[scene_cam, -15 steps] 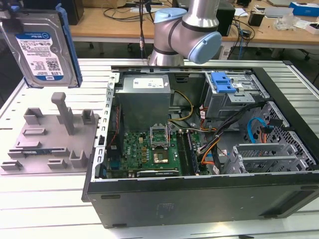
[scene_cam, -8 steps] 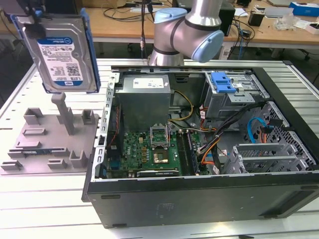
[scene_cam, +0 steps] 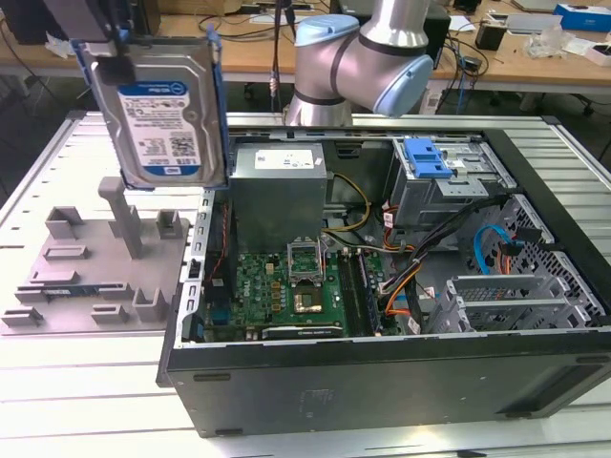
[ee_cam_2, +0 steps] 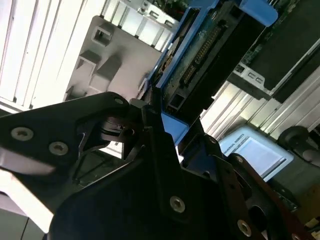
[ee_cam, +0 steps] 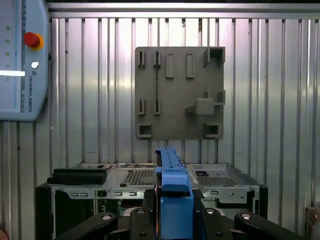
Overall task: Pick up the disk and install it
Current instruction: 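Pick up the disk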
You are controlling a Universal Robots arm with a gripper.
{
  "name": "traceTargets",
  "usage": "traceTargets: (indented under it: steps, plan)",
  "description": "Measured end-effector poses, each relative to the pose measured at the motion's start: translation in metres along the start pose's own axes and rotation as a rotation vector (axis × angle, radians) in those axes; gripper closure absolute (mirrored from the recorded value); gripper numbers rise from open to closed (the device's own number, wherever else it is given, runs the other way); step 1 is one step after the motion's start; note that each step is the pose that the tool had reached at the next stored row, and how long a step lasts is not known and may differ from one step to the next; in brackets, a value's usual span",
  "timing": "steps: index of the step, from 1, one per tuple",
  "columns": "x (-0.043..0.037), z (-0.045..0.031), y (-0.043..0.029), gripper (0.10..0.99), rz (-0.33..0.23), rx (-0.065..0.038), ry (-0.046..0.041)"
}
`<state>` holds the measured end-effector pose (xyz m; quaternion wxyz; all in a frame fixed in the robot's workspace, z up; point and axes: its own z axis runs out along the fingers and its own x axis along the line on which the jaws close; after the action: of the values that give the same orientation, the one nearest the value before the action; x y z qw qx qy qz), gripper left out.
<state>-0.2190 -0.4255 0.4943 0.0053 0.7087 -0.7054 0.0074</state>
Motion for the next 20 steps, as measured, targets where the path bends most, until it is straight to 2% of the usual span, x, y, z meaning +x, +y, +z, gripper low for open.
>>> traceTargets:
  steps: [1,3,6,8,9,11,14,16,18,20]
  plan:
    - [0.0033,0.0001,-0.0082,0.722,0.000,0.000,-0.0001]
    - [0.0071,0.0002,-0.0176,0.722,0.000,0.000,-0.0001]
    - [0.0153,0.0004,-0.0381,0.722,0.000,0.000,-0.0001]
    - [0.0192,0.0005,-0.0480,0.722,0.000,0.000,0.0000]
    - [0.0228,0.0006,-0.0572,0.722,0.000,0.000,-0.0001]
    - [0.0261,0.0008,-0.0652,0.722,0.000,0.000,-0.0002]
    - [0.0349,0.0009,-0.0861,0.722,0.000,0.000,-0.0001]
    - [0.0382,0.0010,-0.0940,0.722,0.000,0.000,0.0000]
    - [0.0442,0.0012,-0.1082,0.722,0.000,0.000,-0.0001]
    - [0.0474,0.0012,-0.1159,0.722,0.000,0.000,-0.0001]
